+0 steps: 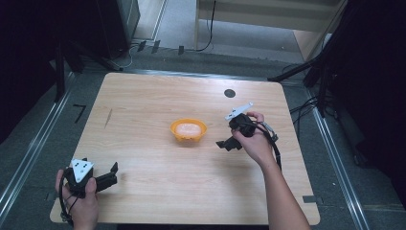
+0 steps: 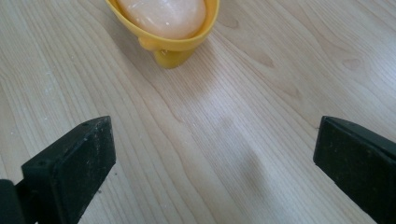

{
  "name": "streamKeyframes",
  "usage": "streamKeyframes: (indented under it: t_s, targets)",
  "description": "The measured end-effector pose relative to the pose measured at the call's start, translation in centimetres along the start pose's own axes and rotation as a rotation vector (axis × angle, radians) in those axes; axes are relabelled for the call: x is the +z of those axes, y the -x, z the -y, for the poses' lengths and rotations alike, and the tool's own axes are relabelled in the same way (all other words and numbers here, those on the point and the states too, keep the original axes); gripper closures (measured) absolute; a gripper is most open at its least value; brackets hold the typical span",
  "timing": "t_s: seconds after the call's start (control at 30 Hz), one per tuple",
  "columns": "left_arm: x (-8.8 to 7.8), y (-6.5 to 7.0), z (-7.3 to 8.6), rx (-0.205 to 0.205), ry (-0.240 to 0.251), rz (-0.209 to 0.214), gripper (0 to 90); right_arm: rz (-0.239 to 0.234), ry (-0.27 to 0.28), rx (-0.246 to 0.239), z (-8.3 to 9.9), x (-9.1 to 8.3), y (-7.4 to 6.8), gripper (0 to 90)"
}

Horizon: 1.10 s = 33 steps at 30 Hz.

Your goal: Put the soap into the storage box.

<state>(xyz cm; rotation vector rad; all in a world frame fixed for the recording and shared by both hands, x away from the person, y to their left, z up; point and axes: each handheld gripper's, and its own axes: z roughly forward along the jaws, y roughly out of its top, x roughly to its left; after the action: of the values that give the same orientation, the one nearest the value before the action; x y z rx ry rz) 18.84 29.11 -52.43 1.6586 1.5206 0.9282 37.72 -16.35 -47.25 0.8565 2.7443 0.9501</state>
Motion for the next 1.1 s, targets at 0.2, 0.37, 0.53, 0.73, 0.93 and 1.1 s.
streamKeyframes:
  t_s: [0.2, 0.37, 0.53, 0.73, 0.93, 1.1]
  targets:
    - [0.0, 0.0, 0.0, -0.001, -0.001, 0.001, 0.9, 0.004, 0.022, 0.023, 1.3, -0.5, -0.2, 0.0]
    - [0.0, 0.0, 0.0, 0.000, -0.002, 0.000, 0.8, 0.020, -0.007, 0.007, 2.2, -0.7, -0.9, 0.0]
    - [0.0, 0.0, 0.0, -0.002, -0.002, 0.001, 0.8, 0.032, 0.032, 0.020, 3.1, -1.5, -1.2, 0.0]
    - [0.0, 0.0, 0.0, -0.002, 0.000, 0.000, 0.8, 0.050, 0.056, 0.038, 4.5, -2.4, -1.4, 0.0]
    - [0.0, 0.0, 0.0, -0.001, -0.001, 0.001, 0.8, 0.065, 0.073, 0.063, 6.3, -3.1, -1.6, 0.0]
    - [0.0, 0.0, 0.0, -0.001, 0.000, 0.001, 0.8, 0.077, 0.081, 0.071, 8.1, -3.5, -1.8, 0.0]
